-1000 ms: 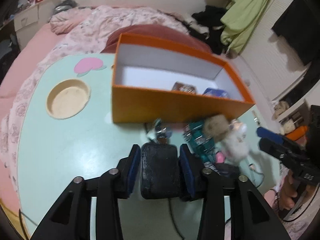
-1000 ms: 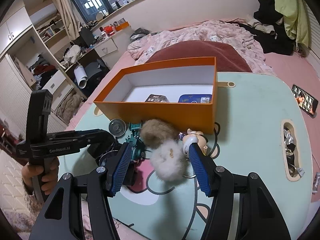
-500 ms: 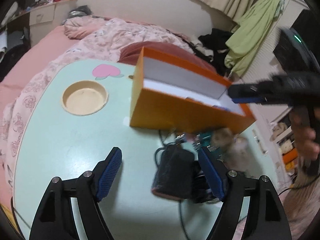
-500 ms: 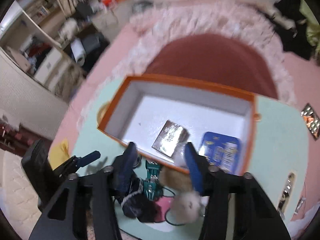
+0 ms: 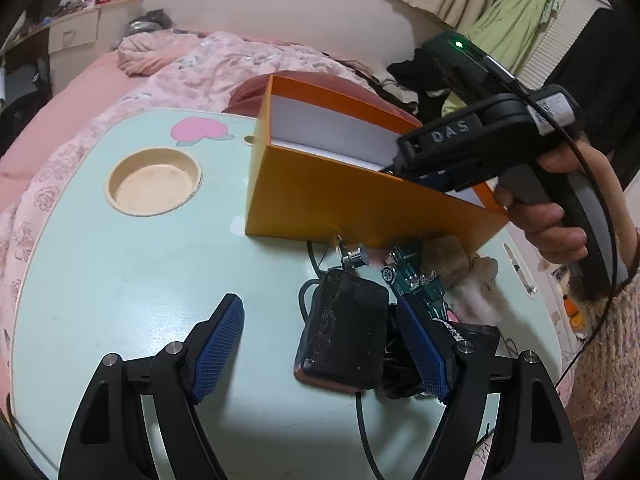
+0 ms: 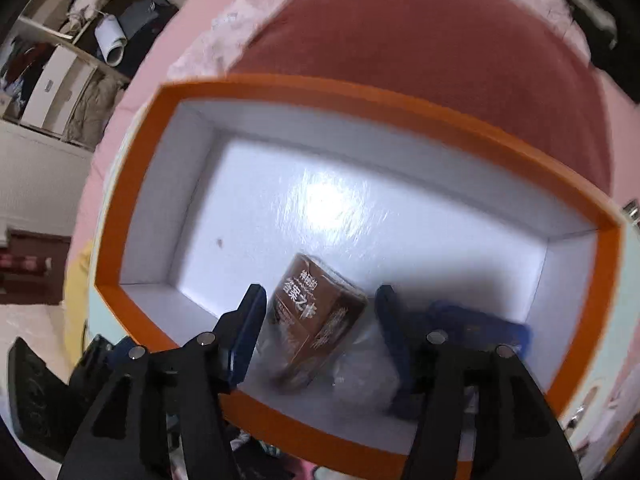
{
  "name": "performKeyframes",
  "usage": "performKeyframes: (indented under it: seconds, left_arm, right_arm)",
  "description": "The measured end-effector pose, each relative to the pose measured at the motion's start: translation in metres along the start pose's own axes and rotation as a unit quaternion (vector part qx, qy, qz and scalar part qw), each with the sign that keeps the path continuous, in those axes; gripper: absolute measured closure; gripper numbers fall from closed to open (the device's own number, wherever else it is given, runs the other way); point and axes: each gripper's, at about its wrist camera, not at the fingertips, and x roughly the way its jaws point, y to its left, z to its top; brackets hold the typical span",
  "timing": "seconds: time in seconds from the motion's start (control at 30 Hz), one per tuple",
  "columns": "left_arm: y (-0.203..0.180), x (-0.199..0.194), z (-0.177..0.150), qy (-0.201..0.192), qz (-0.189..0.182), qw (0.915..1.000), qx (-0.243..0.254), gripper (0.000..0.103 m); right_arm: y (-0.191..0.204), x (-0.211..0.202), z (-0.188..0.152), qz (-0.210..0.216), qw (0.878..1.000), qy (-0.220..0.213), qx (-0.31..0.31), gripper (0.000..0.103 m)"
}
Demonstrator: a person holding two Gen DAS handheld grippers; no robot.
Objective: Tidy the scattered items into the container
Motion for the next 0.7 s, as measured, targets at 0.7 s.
performKeyframes:
  seconds: [0.7]
  left_arm:
    - [-0.002,-0.004,-0.001,-0.004,-0.004,0.9999,-0.010,0.025]
  right_arm:
    - [-0.019,-0.120,-0.091,0.091,0.974,-0.205,-0.020,0.082]
